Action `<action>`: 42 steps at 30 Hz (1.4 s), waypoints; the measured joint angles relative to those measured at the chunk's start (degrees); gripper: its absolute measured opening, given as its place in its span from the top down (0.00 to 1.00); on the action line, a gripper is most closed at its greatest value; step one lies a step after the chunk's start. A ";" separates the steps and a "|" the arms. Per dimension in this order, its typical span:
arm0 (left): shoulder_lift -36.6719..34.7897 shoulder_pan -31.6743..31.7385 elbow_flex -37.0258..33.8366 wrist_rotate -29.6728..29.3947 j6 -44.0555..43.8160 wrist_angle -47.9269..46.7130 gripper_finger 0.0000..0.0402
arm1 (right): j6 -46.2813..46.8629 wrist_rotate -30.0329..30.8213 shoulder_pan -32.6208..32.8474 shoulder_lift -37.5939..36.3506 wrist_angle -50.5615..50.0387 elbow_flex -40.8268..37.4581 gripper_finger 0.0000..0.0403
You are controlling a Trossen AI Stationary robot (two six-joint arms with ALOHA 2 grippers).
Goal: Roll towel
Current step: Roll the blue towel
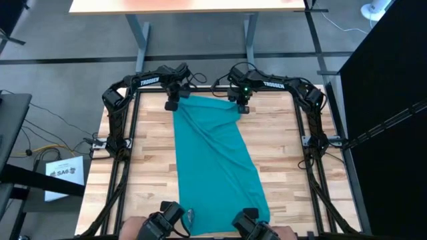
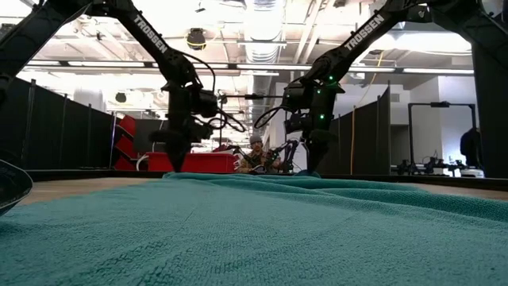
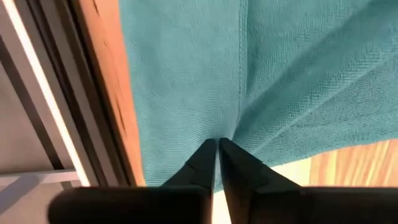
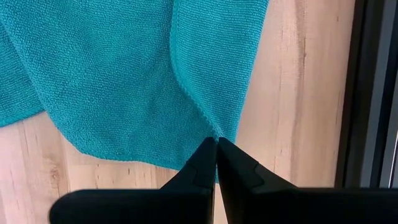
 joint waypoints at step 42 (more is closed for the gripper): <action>0.20 -0.07 -1.25 -2.94 -1.82 1.85 0.74 | 0.02 0.00 0.00 0.00 0.72 0.00 1.00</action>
